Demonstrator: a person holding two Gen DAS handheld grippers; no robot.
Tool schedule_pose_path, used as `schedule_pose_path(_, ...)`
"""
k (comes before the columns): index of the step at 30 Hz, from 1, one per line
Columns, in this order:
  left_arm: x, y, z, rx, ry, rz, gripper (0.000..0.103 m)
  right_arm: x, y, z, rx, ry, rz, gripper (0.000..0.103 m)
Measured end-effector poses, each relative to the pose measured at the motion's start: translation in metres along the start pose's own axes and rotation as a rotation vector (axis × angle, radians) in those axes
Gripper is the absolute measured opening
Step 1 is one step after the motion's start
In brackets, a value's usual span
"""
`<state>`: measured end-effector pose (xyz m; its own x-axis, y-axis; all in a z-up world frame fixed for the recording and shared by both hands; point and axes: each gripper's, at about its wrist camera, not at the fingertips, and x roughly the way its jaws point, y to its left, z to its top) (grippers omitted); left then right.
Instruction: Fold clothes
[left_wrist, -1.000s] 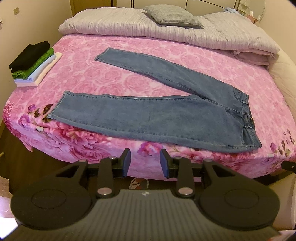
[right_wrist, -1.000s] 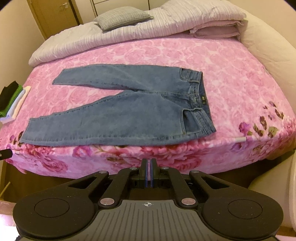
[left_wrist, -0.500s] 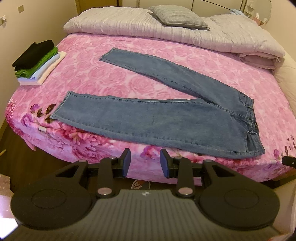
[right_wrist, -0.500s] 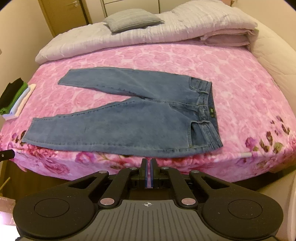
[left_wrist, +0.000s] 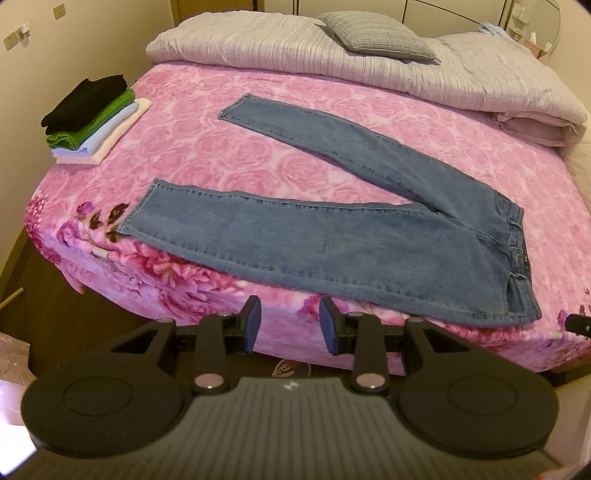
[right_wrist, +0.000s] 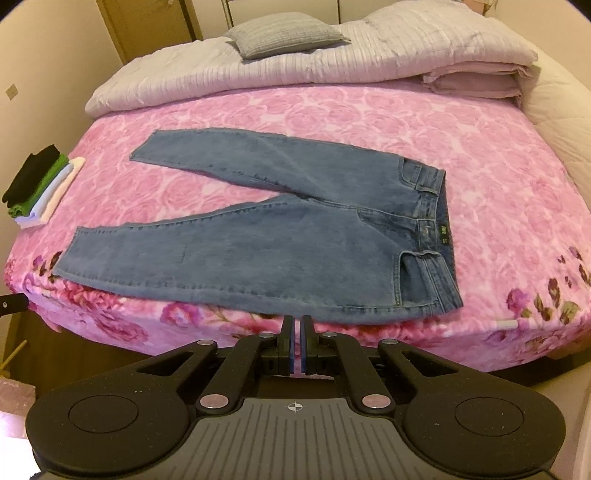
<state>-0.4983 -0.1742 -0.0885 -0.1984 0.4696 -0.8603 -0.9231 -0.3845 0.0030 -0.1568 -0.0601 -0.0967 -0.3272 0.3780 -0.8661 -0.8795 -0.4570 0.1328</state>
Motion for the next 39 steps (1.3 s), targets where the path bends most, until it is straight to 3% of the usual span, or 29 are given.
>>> schedule_pose_path(9, 0.039, 0.023, 0.044, -0.005, -0.032, -0.087, 0.030, 0.024, 0.009, 0.030, 0.081, -0.030, 0.010, 0.003)
schedule_pose_path(19, 0.102, 0.052, 0.150, 0.139, -0.069, -0.231, 0.030, 0.059, 0.013, 0.093, 0.392, -0.097, 0.077, 0.003)
schedule_pose_path(23, 0.128, 0.054, 0.181, 0.225, -0.069, -0.296, 0.030, 0.074, 0.020, 0.112, 0.476, -0.097, 0.036, 0.003)
schedule_pose_path(31, 0.185, 0.039, 0.198, 0.307, 0.019, -0.383, 0.030, 0.092, 0.031, 0.110, 0.548, -0.150, -0.010, 0.002)
schedule_pose_path(39, 0.231, 0.016, 0.209, 0.355, 0.074, -0.438, 0.030, 0.132, 0.014, 0.119, 0.600, -0.074, -0.025, 0.003)
